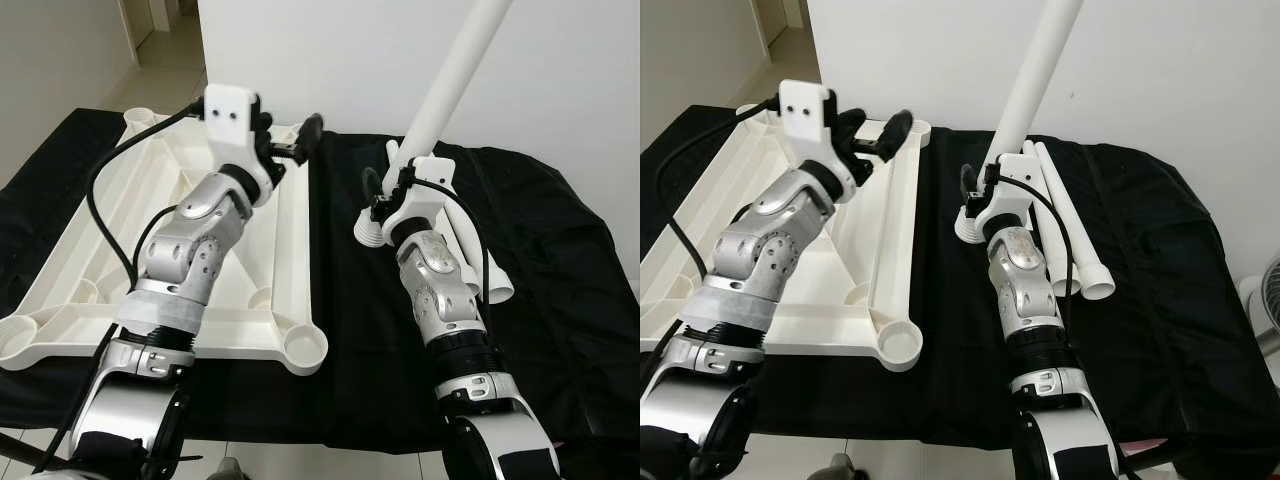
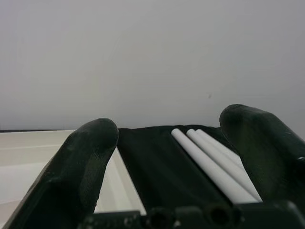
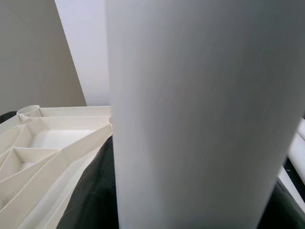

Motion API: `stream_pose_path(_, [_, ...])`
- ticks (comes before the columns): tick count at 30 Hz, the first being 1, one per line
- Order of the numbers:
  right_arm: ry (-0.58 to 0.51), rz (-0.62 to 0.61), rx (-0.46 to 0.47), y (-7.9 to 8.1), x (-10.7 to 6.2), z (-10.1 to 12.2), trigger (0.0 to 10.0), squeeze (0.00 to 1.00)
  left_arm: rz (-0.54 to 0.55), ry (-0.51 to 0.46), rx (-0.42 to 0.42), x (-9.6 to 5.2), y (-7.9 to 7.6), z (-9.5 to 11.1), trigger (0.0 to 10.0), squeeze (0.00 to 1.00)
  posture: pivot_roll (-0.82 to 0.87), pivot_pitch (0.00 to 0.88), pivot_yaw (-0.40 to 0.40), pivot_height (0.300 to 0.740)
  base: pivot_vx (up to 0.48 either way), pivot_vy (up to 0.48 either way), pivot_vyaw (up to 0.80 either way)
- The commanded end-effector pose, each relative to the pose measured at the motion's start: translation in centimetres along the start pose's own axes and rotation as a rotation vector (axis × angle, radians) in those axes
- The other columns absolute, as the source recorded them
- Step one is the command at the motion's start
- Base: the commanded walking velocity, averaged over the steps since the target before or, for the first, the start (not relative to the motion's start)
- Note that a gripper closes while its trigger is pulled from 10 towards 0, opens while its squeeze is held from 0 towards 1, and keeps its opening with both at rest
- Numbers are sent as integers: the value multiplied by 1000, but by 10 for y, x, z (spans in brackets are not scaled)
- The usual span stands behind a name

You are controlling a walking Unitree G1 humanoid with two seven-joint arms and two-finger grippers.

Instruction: Building children table

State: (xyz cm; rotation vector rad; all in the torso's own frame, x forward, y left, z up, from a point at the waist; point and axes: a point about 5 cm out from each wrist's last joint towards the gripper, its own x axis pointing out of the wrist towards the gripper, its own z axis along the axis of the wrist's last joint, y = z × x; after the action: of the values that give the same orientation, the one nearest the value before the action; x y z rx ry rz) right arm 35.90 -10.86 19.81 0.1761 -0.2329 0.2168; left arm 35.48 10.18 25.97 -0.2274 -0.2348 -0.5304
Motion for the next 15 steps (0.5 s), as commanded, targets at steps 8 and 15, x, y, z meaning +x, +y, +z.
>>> stream_pose_path(8, [-64,-16,-14,-12,-14,3,10000,0,122,15,160,-20,12,-21,10000,0,12,0,-32,740,0,0,0])
stream_pose_path(15, [-99,14,-23,-11,-26,3,10000,0,84,55,184,-38,11,-36,10000,0,22,0,-36,740,0,0,0])
